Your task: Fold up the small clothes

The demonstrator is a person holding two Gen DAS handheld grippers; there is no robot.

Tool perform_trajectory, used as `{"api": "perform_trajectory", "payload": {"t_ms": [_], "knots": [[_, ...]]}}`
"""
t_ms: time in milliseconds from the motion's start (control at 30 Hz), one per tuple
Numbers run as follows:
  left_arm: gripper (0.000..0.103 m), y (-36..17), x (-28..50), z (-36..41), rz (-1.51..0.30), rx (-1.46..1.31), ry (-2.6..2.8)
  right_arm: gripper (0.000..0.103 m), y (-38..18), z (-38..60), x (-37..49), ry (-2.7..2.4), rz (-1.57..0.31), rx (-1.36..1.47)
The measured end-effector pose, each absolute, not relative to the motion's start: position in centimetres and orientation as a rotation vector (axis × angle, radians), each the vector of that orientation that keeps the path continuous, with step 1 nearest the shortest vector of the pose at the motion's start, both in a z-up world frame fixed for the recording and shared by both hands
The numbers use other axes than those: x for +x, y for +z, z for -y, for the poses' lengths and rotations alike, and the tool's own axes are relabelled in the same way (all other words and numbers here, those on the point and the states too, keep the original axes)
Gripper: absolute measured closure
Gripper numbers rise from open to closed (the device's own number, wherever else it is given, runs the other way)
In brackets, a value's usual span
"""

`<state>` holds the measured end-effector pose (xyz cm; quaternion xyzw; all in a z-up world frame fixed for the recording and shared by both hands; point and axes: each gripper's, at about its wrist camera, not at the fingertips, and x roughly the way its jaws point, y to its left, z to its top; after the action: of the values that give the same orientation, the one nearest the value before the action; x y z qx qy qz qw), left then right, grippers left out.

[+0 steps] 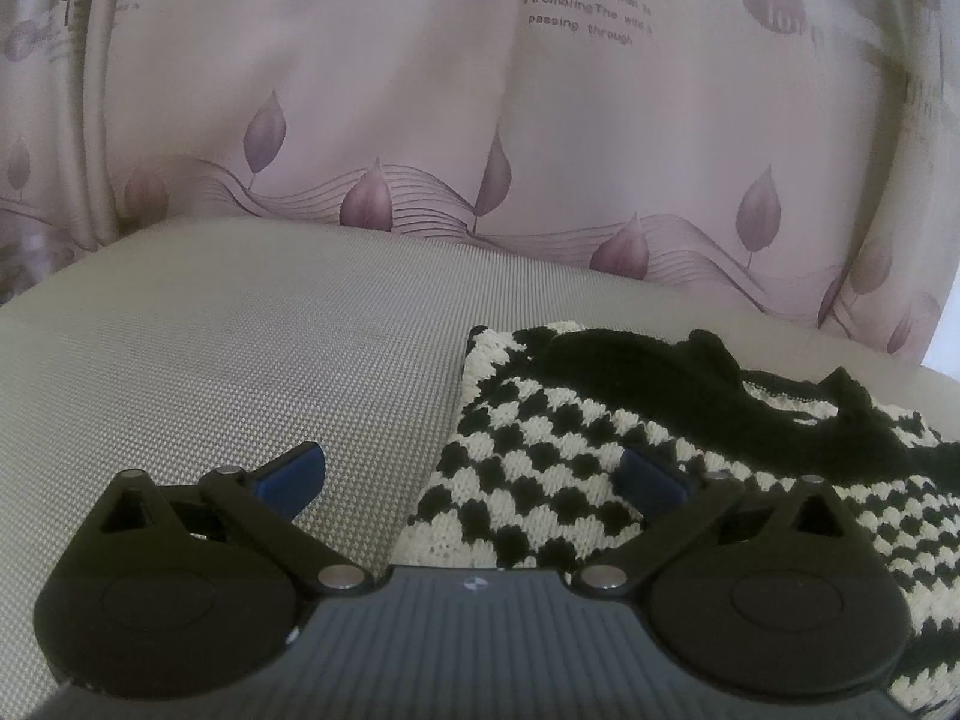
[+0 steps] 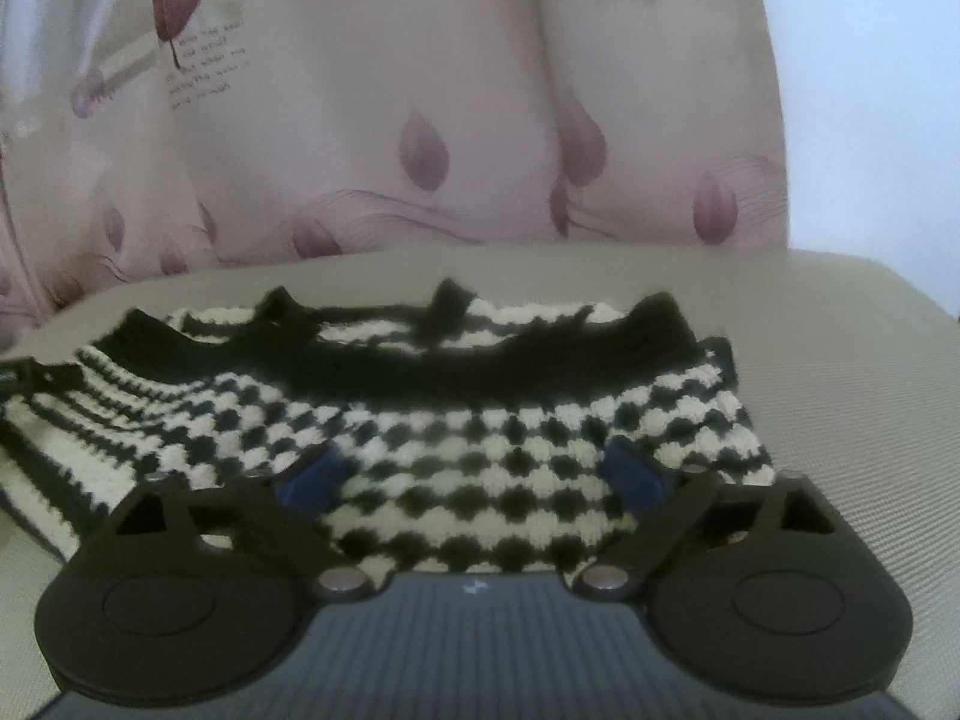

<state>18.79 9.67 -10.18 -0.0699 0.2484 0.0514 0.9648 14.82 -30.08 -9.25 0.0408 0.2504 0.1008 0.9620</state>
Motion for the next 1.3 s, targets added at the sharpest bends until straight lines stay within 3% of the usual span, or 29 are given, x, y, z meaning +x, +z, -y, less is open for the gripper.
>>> {"api": "perform_trajectory", "payload": {"t_ms": [1300], "knots": [[0.0,-10.2,18.6,-8.6,-0.497,-0.044,0.052,0.0,-9.3,28.6,14.3,0.157,-0.53,-0.023]]}}
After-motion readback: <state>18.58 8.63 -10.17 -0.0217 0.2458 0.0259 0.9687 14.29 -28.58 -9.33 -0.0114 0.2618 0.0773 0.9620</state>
